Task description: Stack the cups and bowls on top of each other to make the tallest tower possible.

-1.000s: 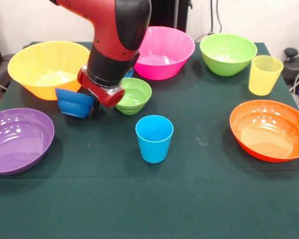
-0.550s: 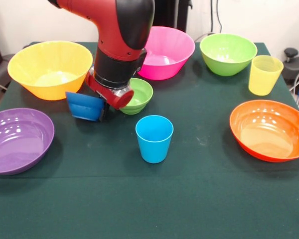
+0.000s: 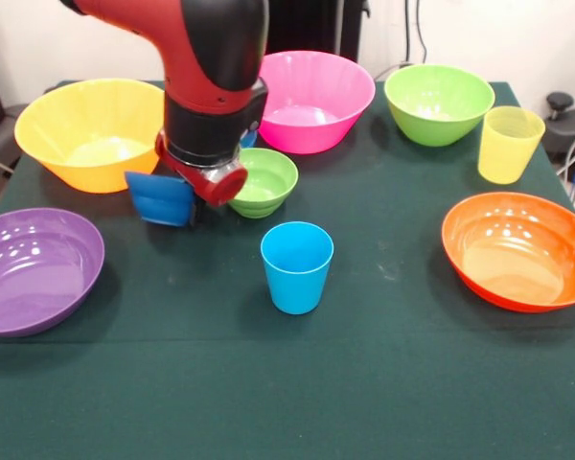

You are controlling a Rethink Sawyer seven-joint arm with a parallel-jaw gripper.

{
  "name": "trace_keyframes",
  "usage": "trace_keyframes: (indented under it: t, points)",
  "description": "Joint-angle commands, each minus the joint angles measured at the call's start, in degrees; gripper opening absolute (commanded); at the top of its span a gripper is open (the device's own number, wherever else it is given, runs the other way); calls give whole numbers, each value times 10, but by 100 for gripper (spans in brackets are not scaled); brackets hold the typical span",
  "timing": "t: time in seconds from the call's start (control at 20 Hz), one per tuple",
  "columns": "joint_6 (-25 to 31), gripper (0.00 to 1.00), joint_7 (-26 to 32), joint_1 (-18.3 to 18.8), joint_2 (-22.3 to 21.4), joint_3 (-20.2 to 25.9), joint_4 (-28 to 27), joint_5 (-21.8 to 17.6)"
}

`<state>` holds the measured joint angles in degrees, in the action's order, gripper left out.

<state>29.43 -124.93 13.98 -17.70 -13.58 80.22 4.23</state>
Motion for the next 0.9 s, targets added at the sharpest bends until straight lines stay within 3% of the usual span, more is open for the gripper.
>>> trace_keyframes:
  t: [0.05,0.45,0.9]
  points:
    - [117,0,38,20,-21,76,-31,-9]
    - [252,0,48,47,-28,93,-90,-3]
    - [296,0,25,46,-16,98,-147,-9]
